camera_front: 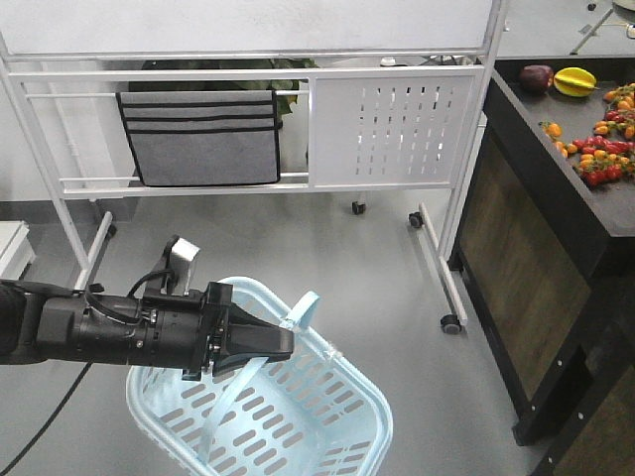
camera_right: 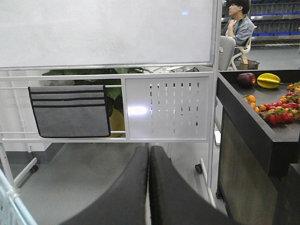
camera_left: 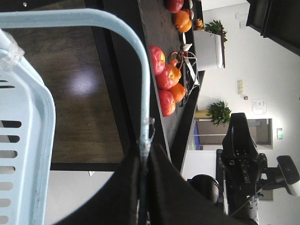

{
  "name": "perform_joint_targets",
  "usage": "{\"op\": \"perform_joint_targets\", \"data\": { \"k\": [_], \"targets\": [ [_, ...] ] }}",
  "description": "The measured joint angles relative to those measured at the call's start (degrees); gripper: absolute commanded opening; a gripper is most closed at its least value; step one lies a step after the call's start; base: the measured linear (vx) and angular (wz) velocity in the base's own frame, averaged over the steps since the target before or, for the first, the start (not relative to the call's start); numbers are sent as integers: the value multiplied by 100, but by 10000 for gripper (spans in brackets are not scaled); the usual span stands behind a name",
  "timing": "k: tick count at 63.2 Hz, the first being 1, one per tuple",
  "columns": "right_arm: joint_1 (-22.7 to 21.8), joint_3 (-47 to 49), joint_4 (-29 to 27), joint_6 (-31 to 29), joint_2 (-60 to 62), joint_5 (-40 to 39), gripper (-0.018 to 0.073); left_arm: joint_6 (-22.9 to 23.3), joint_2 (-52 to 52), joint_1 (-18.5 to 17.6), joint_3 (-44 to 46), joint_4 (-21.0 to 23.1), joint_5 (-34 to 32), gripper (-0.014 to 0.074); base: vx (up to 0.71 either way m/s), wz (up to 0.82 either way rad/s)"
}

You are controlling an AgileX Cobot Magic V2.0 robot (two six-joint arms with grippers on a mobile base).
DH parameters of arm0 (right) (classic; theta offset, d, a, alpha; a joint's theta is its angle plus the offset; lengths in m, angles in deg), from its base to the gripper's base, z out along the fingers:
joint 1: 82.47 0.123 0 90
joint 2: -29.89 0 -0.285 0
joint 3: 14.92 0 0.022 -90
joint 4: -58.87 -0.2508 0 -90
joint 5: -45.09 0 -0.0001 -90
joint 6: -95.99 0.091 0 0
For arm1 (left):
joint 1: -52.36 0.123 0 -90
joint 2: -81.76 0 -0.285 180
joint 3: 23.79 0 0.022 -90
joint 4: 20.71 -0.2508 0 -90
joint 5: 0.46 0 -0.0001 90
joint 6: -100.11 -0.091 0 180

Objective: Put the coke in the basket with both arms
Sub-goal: 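Drive the base away from the shelf, holding the basket in the left gripper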

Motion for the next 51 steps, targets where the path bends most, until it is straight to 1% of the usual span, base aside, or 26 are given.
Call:
{"op": "perform_joint_targets", "data": {
  "k": [27,51],
  "targets": [
    [0,0,0,0,0,0,-10,0,0,0,0,0,0,-6,17,2],
    [0,0,0,0,0,0,-10,0,0,0,0,0,0,-6,18,13]
  ]
}}
